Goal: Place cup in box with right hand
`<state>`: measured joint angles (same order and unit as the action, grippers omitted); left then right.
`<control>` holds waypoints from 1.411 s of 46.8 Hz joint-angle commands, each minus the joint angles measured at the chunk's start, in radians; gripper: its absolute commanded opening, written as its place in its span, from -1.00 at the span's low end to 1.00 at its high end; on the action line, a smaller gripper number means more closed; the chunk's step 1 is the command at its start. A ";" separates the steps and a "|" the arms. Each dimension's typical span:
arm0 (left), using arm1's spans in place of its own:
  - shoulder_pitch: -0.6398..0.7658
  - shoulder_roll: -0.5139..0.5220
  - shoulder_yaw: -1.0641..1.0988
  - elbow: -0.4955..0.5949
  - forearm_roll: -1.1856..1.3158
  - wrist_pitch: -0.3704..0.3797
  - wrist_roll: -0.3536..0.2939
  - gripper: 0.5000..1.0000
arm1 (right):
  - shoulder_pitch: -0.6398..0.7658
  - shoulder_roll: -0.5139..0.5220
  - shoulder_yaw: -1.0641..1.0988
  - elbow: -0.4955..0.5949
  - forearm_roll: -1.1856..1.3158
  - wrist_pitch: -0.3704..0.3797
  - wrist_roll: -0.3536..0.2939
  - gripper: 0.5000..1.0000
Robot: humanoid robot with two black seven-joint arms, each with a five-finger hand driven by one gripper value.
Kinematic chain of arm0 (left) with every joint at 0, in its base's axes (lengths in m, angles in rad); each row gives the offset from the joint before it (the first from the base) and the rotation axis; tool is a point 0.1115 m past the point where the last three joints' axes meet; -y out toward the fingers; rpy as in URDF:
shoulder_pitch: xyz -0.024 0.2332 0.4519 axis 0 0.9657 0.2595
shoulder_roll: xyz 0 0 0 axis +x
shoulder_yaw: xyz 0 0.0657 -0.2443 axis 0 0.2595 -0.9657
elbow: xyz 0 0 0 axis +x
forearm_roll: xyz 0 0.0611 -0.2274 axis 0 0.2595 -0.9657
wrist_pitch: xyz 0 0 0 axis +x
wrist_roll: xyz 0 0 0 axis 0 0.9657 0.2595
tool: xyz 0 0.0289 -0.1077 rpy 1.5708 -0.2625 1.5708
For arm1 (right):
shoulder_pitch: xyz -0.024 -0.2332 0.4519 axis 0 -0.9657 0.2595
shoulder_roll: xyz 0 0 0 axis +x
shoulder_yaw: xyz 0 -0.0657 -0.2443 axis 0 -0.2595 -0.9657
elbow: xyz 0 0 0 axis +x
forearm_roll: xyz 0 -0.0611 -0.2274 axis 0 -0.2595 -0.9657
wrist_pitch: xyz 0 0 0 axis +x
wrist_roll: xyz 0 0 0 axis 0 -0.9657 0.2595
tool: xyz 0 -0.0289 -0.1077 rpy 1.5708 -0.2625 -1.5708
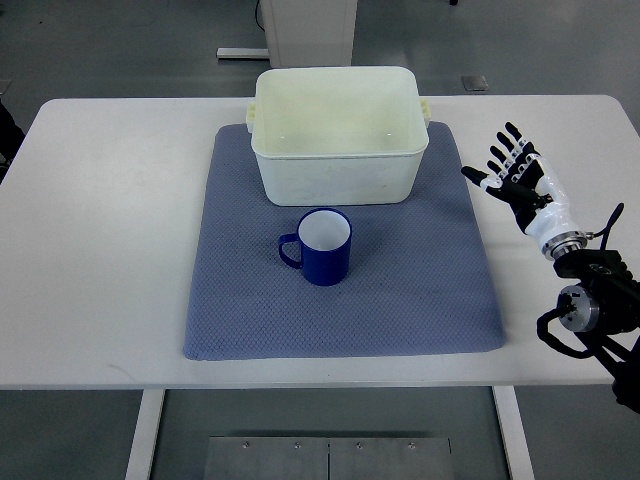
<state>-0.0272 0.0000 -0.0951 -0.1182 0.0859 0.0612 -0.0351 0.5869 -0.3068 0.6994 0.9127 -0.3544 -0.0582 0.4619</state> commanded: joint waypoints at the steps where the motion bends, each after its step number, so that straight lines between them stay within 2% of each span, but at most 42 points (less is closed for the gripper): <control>1: -0.003 0.000 0.000 -0.001 0.000 -0.006 0.000 1.00 | 0.001 0.000 0.000 0.000 0.000 0.000 0.000 1.00; 34: -0.003 0.000 0.000 0.000 -0.002 -0.006 0.000 1.00 | 0.007 0.002 0.005 0.002 0.000 0.000 0.001 1.00; 44: -0.003 0.000 -0.002 0.000 0.000 -0.006 0.000 1.00 | 0.008 0.003 0.003 0.000 0.000 0.000 0.031 1.00; 66: -0.003 0.000 -0.002 0.000 0.000 -0.006 0.000 1.00 | 0.005 0.005 -0.001 -0.003 0.000 -0.002 0.037 1.00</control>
<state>-0.0307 0.0000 -0.0963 -0.1182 0.0858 0.0553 -0.0352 0.5906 -0.3021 0.6979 0.9081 -0.3543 -0.0586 0.4987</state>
